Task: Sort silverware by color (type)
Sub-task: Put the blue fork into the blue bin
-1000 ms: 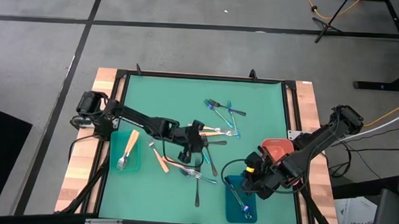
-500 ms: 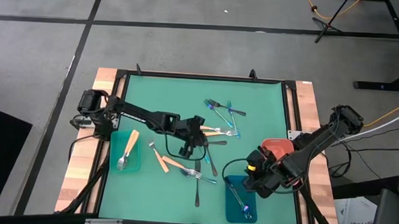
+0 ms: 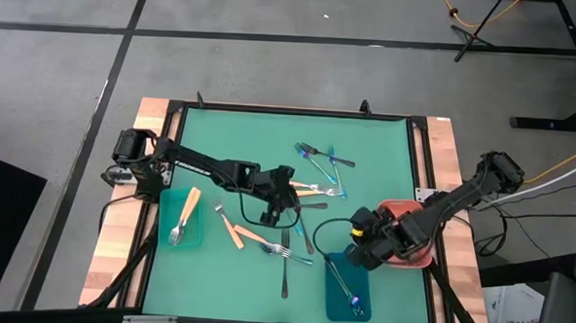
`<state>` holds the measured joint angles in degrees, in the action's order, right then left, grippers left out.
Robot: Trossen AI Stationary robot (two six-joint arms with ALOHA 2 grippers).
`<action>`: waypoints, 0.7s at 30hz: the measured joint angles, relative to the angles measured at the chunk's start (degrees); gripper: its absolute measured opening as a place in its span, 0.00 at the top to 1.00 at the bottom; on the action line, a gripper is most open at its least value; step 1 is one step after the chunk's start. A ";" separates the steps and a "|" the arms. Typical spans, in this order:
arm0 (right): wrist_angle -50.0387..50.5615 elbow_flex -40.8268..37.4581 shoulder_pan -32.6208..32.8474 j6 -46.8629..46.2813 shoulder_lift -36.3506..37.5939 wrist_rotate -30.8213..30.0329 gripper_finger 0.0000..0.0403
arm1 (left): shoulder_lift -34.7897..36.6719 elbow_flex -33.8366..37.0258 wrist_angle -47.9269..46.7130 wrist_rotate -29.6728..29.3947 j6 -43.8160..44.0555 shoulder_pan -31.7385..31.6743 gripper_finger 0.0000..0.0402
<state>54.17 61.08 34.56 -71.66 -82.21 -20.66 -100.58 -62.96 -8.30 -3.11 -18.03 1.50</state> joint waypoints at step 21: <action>-0.57 -0.02 -5.00 7.91 0.00 2.30 0.85 | -7.95 0.04 0.81 4.36 -2.04 -0.74 0.73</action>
<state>53.60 61.06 29.56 -63.75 -82.21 -18.36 -108.53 -62.92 -7.49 1.26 -20.08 0.75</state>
